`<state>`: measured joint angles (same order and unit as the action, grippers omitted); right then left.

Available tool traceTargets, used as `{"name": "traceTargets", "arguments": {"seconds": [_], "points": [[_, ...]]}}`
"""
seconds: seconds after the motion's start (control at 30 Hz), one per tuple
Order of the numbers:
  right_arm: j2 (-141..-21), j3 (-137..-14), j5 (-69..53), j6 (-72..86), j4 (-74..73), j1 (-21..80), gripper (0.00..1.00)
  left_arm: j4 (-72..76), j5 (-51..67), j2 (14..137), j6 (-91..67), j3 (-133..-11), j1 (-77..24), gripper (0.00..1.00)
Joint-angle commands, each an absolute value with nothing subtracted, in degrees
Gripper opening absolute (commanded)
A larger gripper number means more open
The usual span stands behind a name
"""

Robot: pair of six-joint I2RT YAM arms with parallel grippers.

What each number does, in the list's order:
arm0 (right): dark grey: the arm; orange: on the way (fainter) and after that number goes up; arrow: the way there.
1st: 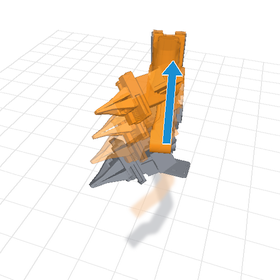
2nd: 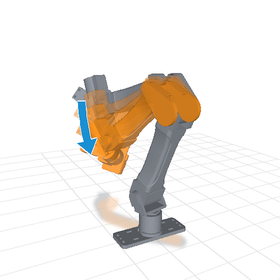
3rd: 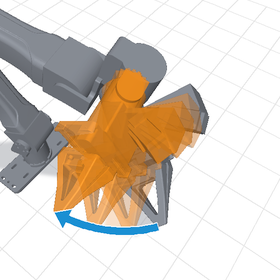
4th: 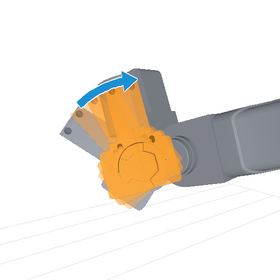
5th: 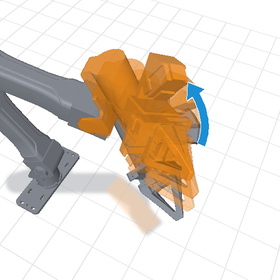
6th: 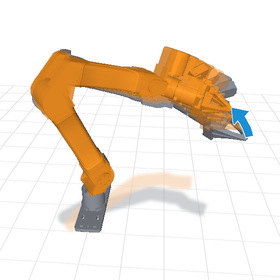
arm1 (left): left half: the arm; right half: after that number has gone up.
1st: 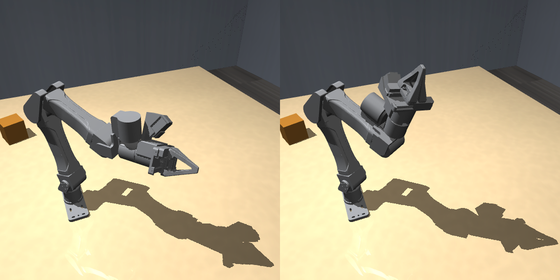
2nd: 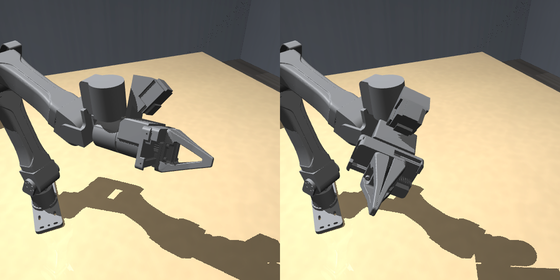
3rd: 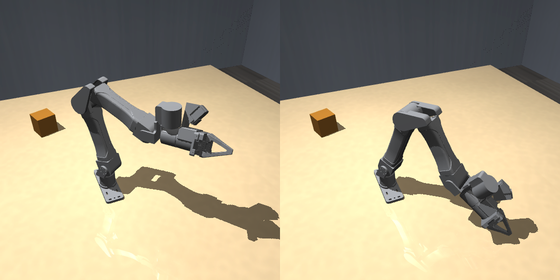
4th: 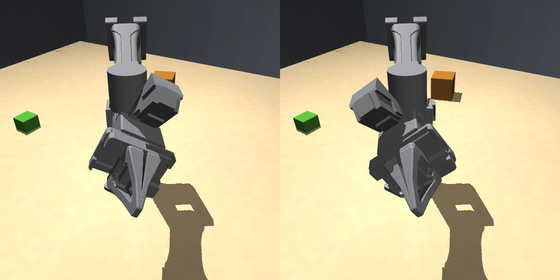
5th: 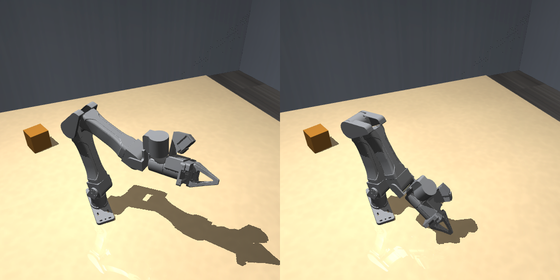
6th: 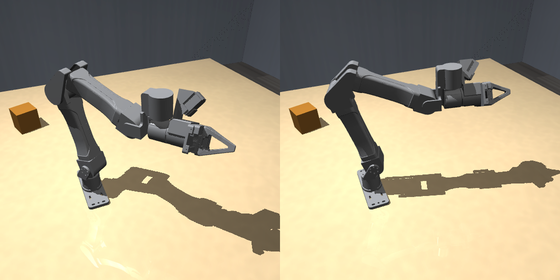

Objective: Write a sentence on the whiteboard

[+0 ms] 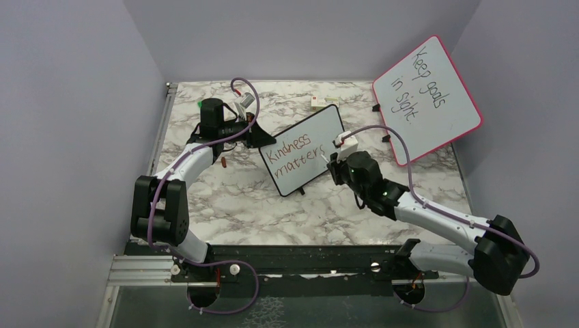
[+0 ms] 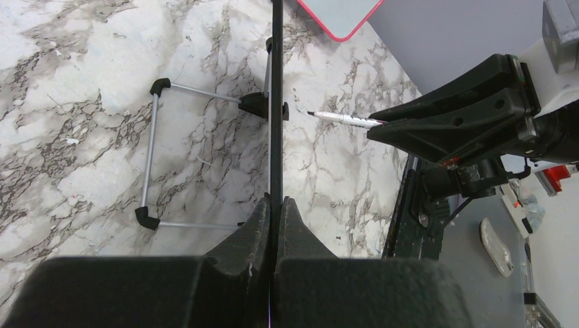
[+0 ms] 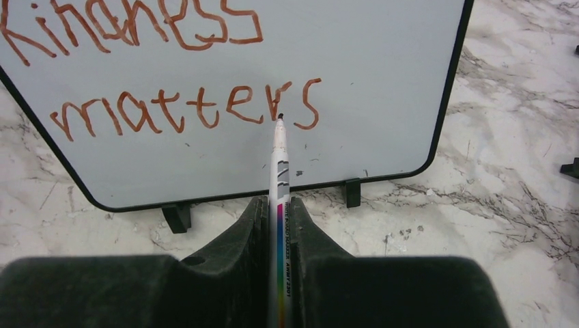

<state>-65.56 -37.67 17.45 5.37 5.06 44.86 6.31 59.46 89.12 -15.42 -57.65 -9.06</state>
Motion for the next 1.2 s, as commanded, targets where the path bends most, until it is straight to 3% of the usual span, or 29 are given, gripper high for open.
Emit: {"name": "traceTargets", "arguments": {"seconds": [0.0,0.6,1.17], "points": [[-65.16,-35.98,15.17,4.58,6.24,47.11,0.01,2.21,58.12,88.68,-14.33,-57.57,-9.08,0.0],[-70.49,-37.81,17.11,6.83,6.81,57.6,0.01,2.28,57.9,89.03,-14.33,-57.57,-9.05,0.0],[-74.86,-40.09,20.57,7.34,9.11,59.15,0.01,2.29,58.01,89.22,-14.33,-57.57,-9.05,0.0]]}}
